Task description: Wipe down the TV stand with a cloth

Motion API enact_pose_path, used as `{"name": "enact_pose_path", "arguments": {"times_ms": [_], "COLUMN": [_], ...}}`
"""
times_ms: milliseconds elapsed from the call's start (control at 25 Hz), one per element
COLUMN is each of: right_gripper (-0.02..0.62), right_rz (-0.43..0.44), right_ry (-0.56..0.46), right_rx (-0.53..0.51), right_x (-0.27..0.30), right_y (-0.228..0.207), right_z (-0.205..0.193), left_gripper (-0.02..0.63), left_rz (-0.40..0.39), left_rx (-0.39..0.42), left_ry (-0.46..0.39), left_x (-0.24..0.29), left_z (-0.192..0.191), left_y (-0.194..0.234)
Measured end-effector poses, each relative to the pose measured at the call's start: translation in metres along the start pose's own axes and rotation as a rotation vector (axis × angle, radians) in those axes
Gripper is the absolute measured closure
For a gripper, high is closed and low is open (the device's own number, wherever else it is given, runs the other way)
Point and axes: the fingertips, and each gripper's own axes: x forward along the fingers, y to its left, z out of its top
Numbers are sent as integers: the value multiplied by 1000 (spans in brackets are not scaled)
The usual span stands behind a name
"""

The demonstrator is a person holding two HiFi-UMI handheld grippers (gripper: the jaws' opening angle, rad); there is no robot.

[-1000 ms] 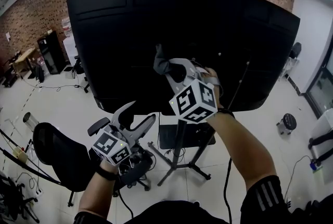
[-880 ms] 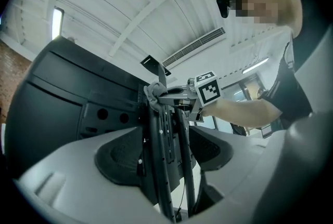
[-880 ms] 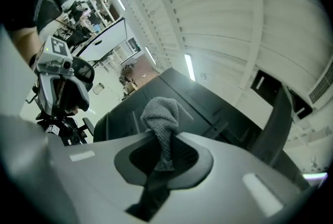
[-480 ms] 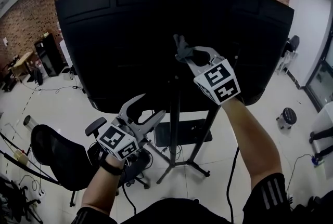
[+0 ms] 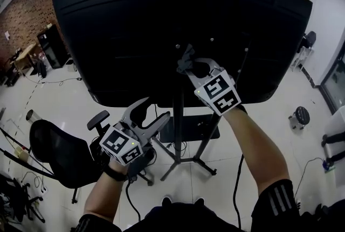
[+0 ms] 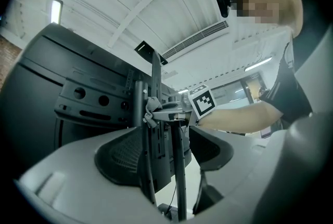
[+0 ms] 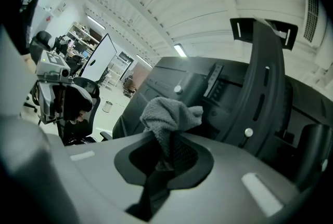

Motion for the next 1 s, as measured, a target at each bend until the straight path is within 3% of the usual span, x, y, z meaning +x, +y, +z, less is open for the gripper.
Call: {"name": "enact_pose_path", "arguments": {"times_ms": [440, 1000], "right_gripper": [565, 565], "right_rz": [34, 150], "right_ry": [-4, 128], "right_rx": [55, 136], "right_x": [8, 27], "right_y": [35, 113], "right_z": [-45, -138], "left_gripper": [301, 299], "left_rz": [21, 24], "left_rx": [-69, -128], "left_ry": [66, 135], "left_x": [3, 0], "left_z": [-56, -120], "left_y": [-4, 1]}}
